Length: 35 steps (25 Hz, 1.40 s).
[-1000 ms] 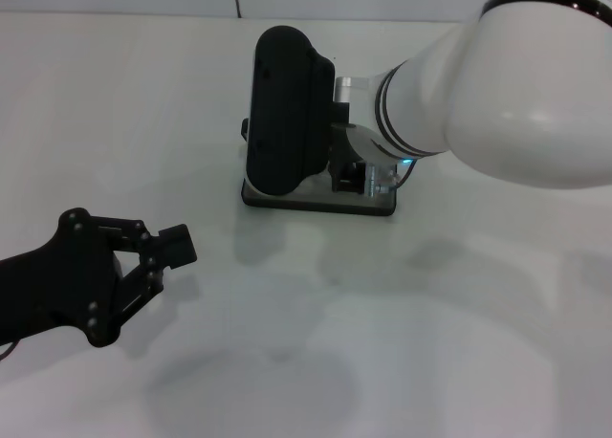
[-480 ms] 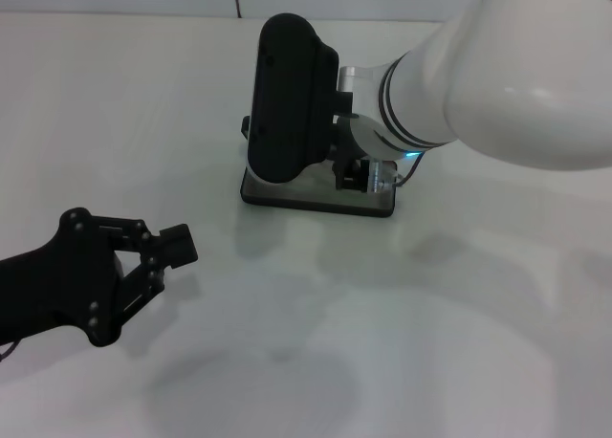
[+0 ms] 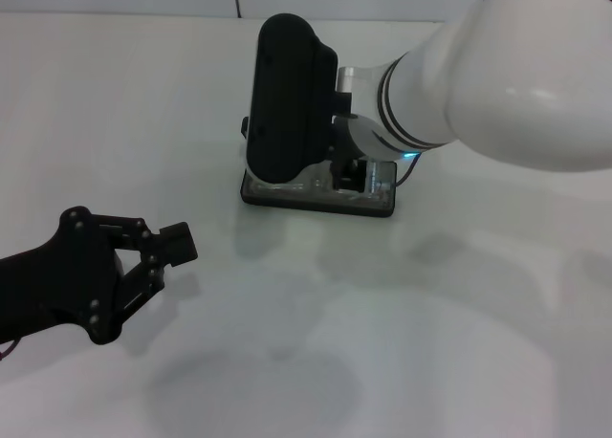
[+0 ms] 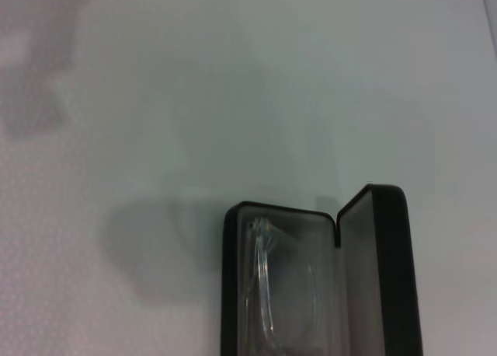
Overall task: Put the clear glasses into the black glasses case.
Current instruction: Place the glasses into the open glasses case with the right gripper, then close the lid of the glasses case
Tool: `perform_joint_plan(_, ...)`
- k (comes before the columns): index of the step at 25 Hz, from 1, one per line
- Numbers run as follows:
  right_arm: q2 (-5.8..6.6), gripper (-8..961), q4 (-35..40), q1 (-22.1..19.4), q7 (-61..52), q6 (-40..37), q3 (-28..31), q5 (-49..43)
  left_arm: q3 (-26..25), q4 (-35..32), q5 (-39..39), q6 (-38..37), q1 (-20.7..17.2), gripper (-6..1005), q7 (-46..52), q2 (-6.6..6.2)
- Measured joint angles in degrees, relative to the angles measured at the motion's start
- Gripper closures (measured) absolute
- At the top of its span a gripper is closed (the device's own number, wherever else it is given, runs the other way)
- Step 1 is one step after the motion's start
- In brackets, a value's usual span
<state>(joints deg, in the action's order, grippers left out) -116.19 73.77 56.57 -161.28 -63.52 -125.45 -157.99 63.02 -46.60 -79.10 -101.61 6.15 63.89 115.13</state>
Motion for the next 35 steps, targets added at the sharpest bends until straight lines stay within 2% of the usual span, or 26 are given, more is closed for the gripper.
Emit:
perform_joint_plan(4, 0.01, 867, 2.5, -1.5, 0.2, 0.4, 0.3, 0.0, -0.4, 0.0, 0.0, 0.0, 0.0, 912, 0.0, 0.01)
perform_joint_plan(7, 0.01, 865, 5.1, -3.7, 1.1, 0.6, 1.3, 0.0, -3.7, 0.0, 0.2, -0.2, -0.4, 912, 0.0, 0.66)
perform_joint_plan(9, 0.0, 864, 7.6, -6.6, 2.5, 0.9, 3.1, 0.1, -6.8, 0.0, 0.2, -0.7, -0.8, 912, 0.0, 1.34)
perform_joint_plan(12, 0.01, 863, 11.8, -11.7, 5.4, 1.5, 6.2, 1.0, -9.5, 0.1, 0.2, -1.8, -1.0, 912, 0.1, 1.71)
perform_joint_plan(18, 0.14, 859, 16.9, -21.3, 11.6, 5.8, 13.6, 6.5, -11.1, 0.0, 0.5, -2.7, -1.2, 912, 0.6, 1.83)
perform_joint_plan(21, 0.43, 858, 18.7, -27.3, 16.6, 9.2, 17.6, 12.7, -11.1, 0.0, 0.3, -2.8, -0.3, 912, 0.7, 2.19)
perform_joint_plan(26, 0.47, 855, 19.3, -37.0, 29.9, 11.9, 25.8, 29.3, -11.2, 0.2, 0.1, -2.5, 2.8, 911, 0.7, 2.97)
perform_joint_plan(29, 0.57, 853, 15.7, -41.4, 41.9, 10.8, 31.1, 45.6, -11.2, 1.8, 0.1, -0.6, 5.8, 911, 0.6, 3.63)
perform_joint_plan(31, 0.61, 852, 11.6, -42.9, 50.2, 7.9, 34.7, 56.1, -11.2, 3.5, 0.1, 0.7, 8.1, 911, 0.4, 3.84)
perform_joint_plan(33, 0.61, 851, 3.1, -43.3, 60.6, -0.2, 40.6, 70.3, -11.2, 5.4, 0.1, 1.6, 10.8, 911, 0.5, 3.89)
perform_joint_plan(35, 0.64, 850, -5.8, -42.9, 67.6, -8.7, 46.3, 79.6, -11.1, 7.8, 0.1, 3.3, 14.5, 911, 0.7, 4.01)
